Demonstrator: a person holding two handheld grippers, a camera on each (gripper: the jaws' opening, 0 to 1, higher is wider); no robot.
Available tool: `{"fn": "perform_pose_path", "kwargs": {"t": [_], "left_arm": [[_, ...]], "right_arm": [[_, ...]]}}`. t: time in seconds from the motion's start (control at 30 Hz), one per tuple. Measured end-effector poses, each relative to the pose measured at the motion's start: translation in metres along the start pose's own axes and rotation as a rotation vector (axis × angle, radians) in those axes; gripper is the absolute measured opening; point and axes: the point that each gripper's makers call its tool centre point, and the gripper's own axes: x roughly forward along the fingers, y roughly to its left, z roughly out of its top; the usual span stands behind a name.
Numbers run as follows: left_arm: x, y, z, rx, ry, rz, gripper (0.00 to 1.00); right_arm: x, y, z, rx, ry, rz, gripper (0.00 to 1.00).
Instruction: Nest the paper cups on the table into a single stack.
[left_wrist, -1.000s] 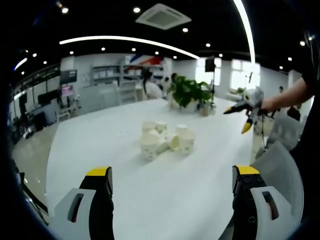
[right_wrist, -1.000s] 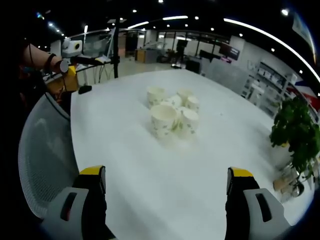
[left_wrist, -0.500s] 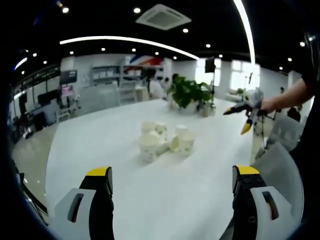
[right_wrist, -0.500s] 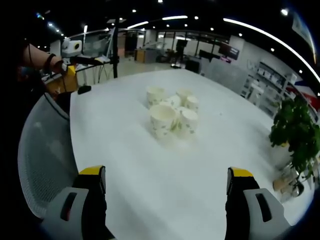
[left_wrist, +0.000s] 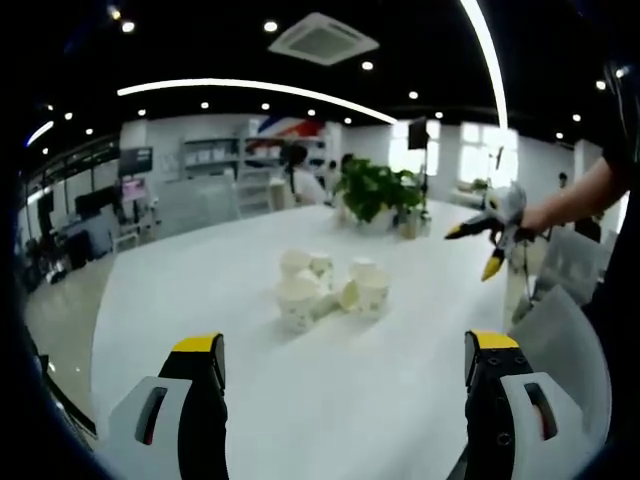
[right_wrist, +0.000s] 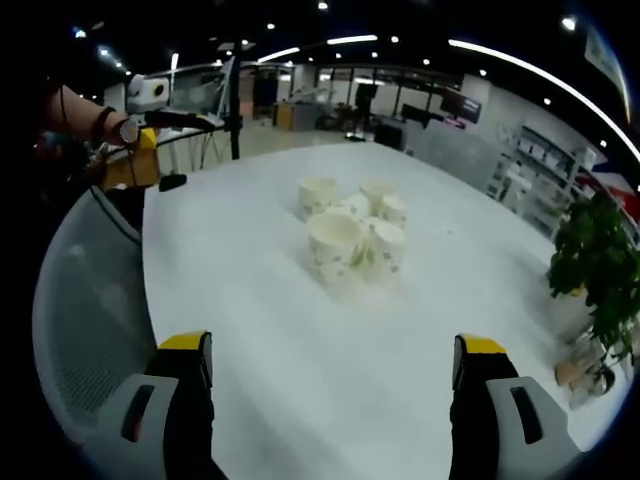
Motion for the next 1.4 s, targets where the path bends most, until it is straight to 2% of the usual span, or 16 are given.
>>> {"fn": "perform_pose_path", "kwargs": {"t": [0.5,0.97,1.4], "left_arm": [[-0.001,-0.003,0.000,-0.016,-0.003,0.005,1.00],[-0.003,-0.004,-0.002,-0.023,0.000,0.021,1.00],[-0.003,-0.003,-0.002,-0.027,-0.011,0.032,1.00]], "right_arm": [[0.025,-0.006,0.027,-0.044,-0.045,0.024,0.97],[0.050,-0.015,0.042,-0.040,-0.059,0.045,0.94],[0.072,-0.020,0.056,-0.071,-0.069,0.052,0.89]]}}
